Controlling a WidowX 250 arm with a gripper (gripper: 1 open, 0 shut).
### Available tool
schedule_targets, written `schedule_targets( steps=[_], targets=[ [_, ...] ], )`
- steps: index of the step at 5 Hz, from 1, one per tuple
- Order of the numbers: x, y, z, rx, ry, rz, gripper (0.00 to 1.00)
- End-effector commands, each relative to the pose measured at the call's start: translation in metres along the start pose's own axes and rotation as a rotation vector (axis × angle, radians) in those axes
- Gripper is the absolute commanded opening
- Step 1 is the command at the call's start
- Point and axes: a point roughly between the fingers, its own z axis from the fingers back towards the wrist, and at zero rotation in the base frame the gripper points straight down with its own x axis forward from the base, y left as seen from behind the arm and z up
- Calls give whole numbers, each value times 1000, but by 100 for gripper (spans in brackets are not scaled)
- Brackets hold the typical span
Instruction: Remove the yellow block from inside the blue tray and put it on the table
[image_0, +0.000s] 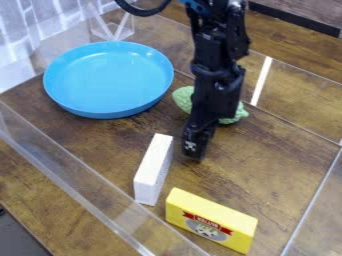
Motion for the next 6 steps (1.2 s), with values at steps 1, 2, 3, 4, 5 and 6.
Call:
schedule_targets(
  steps=[1, 2, 3, 4, 5, 6],
  targets=[
    [15, -6, 13, 35, -15, -1, 100],
    [8, -15, 14, 31, -25, -7, 100],
    [1, -23, 14, 24, -35, 4, 100],
    [2, -29, 13, 20, -45, 10, 100],
    [7, -31, 12, 16, -58, -36, 100],
    [13, -34, 12, 9, -72, -78, 100]
  ],
)
